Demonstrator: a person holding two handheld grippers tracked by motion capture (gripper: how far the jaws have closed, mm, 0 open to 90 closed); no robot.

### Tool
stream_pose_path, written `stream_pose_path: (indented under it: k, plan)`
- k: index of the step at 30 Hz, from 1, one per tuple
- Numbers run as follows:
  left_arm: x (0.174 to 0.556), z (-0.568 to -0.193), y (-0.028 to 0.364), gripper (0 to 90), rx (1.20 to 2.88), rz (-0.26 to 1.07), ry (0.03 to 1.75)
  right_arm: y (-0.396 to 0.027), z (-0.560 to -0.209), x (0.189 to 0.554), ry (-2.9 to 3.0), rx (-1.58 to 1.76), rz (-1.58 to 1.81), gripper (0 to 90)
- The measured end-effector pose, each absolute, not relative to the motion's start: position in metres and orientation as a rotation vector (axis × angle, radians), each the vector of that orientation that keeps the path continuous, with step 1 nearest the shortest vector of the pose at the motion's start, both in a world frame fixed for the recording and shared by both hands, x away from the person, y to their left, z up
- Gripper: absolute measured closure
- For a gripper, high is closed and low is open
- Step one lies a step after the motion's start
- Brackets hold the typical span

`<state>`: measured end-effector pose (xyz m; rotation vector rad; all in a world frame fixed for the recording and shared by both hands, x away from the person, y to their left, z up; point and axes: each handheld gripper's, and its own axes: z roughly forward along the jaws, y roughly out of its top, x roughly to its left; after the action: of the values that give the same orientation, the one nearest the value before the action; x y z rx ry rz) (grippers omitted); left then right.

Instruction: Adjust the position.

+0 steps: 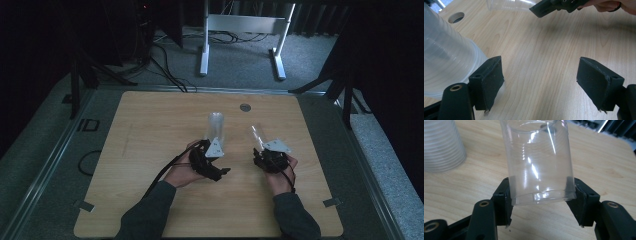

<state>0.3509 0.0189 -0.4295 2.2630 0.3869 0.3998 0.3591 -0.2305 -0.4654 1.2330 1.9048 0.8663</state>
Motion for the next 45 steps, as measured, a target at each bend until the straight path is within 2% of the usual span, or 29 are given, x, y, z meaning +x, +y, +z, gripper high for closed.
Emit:
stream_pose_path:
  k: [9,22,45]
  plan:
    - [0.351,-0.431,0.019,21.4,2.213,0.440,0.420,-0.234,-0.461,0.351,1.816,1.212,0.958,42.3]
    - [0.357,-0.431,0.027,22.3,2.120,0.423,0.519,-0.238,-0.453,0.341,1.726,1.139,1.084,42.3]
    - [0.360,-0.422,0.019,23.1,2.057,0.435,0.546,-0.236,-0.446,0.333,1.594,1.099,1.166,42.3]
